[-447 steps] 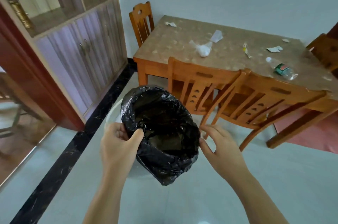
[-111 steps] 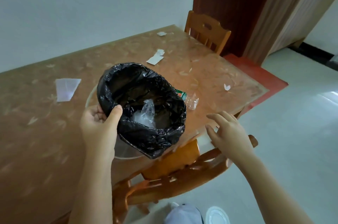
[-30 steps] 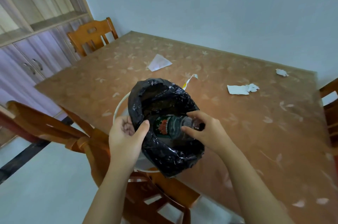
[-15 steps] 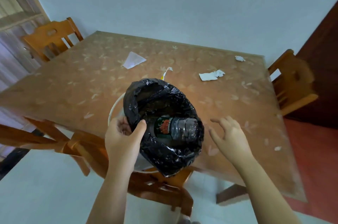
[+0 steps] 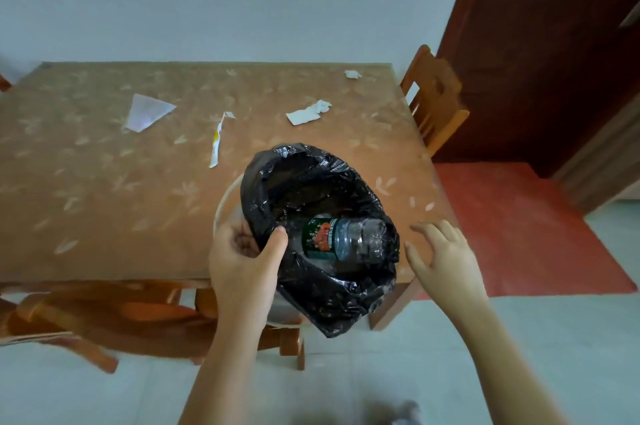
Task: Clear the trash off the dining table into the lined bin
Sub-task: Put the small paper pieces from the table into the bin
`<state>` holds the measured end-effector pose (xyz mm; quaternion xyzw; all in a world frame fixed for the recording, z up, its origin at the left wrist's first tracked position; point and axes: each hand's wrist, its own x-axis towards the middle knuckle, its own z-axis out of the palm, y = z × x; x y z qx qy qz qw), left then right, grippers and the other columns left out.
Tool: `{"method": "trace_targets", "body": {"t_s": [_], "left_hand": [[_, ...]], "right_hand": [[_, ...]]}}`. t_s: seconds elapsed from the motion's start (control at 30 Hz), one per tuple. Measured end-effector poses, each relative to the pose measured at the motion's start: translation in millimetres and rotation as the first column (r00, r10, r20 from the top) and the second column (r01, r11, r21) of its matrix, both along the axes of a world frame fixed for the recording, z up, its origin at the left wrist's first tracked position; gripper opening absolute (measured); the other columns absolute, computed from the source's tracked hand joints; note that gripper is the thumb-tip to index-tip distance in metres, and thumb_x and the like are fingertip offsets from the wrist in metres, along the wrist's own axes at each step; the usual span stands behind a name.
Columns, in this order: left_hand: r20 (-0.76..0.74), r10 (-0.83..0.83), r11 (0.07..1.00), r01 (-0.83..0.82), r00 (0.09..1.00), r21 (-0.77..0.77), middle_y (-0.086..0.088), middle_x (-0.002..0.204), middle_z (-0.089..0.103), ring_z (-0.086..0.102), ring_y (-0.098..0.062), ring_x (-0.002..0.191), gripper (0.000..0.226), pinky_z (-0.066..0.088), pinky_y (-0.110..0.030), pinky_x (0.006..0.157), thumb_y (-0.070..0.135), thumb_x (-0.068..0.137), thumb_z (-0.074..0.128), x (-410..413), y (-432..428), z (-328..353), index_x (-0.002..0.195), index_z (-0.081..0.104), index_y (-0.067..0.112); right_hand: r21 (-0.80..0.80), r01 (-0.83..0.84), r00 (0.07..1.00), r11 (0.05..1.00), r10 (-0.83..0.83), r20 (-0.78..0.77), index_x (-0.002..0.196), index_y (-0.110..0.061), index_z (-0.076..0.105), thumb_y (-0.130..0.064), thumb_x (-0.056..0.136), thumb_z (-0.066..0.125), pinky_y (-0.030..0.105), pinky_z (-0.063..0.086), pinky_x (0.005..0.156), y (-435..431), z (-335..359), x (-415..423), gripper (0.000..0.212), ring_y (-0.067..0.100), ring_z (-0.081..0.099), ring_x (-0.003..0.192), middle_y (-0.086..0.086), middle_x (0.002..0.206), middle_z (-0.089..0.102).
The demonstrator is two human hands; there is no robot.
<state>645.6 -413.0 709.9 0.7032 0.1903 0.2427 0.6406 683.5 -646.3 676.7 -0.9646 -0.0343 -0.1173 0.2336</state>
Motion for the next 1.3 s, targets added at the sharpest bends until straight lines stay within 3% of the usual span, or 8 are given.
{"method": "trace_targets", "body": {"t_s": [0.13,0.23,0.4,0.5,0.7,0.83,1.1,1.3], "left_hand": [[-0.025,-0.03,0.999,0.03,0.999,0.032,0.024,0.052,0.057,0.05,0.006,0.049,0.021,0.039,-0.008,0.044,0.016,0.069,0.072,14.3,-45.9,1.6,0.068,0.052,0.021],[-0.046,-0.015,0.998,0.018,0.999,0.064,0.024,0.049,0.054,0.045,0.003,0.047,0.024,0.04,-0.021,0.051,0.025,0.065,0.074,32.3,-89.7,2.8,0.066,0.05,0.024],[-0.002,-0.015,0.997,0.015,1.0,0.081,0.011,0.056,0.046,0.04,0.0,0.046,0.023,0.037,-0.031,0.054,0.028,0.063,0.073,62.8,-189.7,-0.5,0.067,0.051,0.022],[0.025,-0.038,0.997,0.036,0.999,0.069,0.006,0.06,0.044,0.038,-0.001,0.048,0.024,0.036,-0.03,0.056,0.026,0.066,0.072,86.2,-256.1,1.2,0.068,0.049,0.019],[0.125,-0.03,0.999,0.031,0.992,-0.008,0.014,0.056,0.043,0.036,0.005,0.046,0.026,0.032,-0.008,0.047,0.014,0.069,0.071,122.0,-353.0,6.6,0.067,0.047,0.022],[0.148,-0.014,1.0,0.016,0.989,-0.008,0.029,0.046,0.043,0.037,0.006,0.047,0.028,0.032,-0.007,0.048,0.009,0.074,0.07,153.5,-372.6,13.3,0.067,0.046,0.021],[0.187,0.164,0.985,-0.153,0.969,-0.074,0.013,0.057,0.035,0.033,0.0,0.048,0.024,0.032,-0.01,0.05,0.027,0.06,0.067,274.4,-388.2,34.3,0.062,0.043,0.027],[0.233,0.294,0.955,-0.277,0.927,-0.102,0.007,0.061,0.032,0.033,0.001,0.046,0.027,0.029,-0.009,0.05,0.024,0.064,0.065,378.3,-371.6,40.7,0.065,0.038,0.025]], "right_hand": [[0.071,0.055,0.998,0.996,-0.056,0.013,0.106,-0.01,0.061,-0.017,0.08,0.062,0.038,0.044,0.081,-42.9,-4.8,2.0,0.028,0.03,0.053,0.096,0.008,0.103,0.062],[0.108,0.098,0.995,0.989,-0.101,0.022,0.105,-0.01,0.061,-0.016,0.079,0.063,0.04,0.045,0.082,-93.5,-7.8,10.5,0.026,0.03,0.053,0.097,0.008,0.104,0.062],[0.114,0.13,0.991,0.985,-0.133,0.018,0.105,-0.009,0.061,-0.016,0.079,0.065,0.037,0.043,0.084,-199.6,-14.2,26.5,0.028,0.028,0.054,0.098,0.008,0.106,0.063],[0.115,0.14,0.989,0.983,-0.145,0.029,0.105,-0.009,0.061,-0.017,0.079,0.065,0.035,0.043,0.084,-269.9,-9.6,45.5,0.028,0.027,0.054,0.098,0.007,0.106,0.063],[0.111,0.123,0.991,0.986,-0.128,0.039,0.107,-0.01,0.06,-0.019,0.081,0.063,0.033,0.041,0.086,-368.7,3.3,90.9,0.028,0.026,0.052,0.102,0.007,0.11,0.062],[0.115,0.068,0.996,0.991,-0.074,0.047,0.107,-0.011,0.061,-0.02,0.081,0.062,0.034,0.041,0.086,-395.7,7.8,131.2,0.027,0.026,0.053,0.102,0.006,0.111,0.061],[0.029,-0.056,0.995,0.998,0.054,0.08,0.108,-0.01,0.061,-0.019,0.082,0.061,0.039,0.043,0.088,-406.3,21.6,269.8,0.028,0.029,0.053,0.105,0.009,0.111,0.062],[-0.022,-0.204,0.973,0.979,0.205,0.109,0.108,-0.011,0.06,-0.019,0.082,0.061,0.043,0.047,0.087,-379.7,46.2,399.3,0.028,0.025,0.053,0.104,0.006,0.11,0.061]]}}
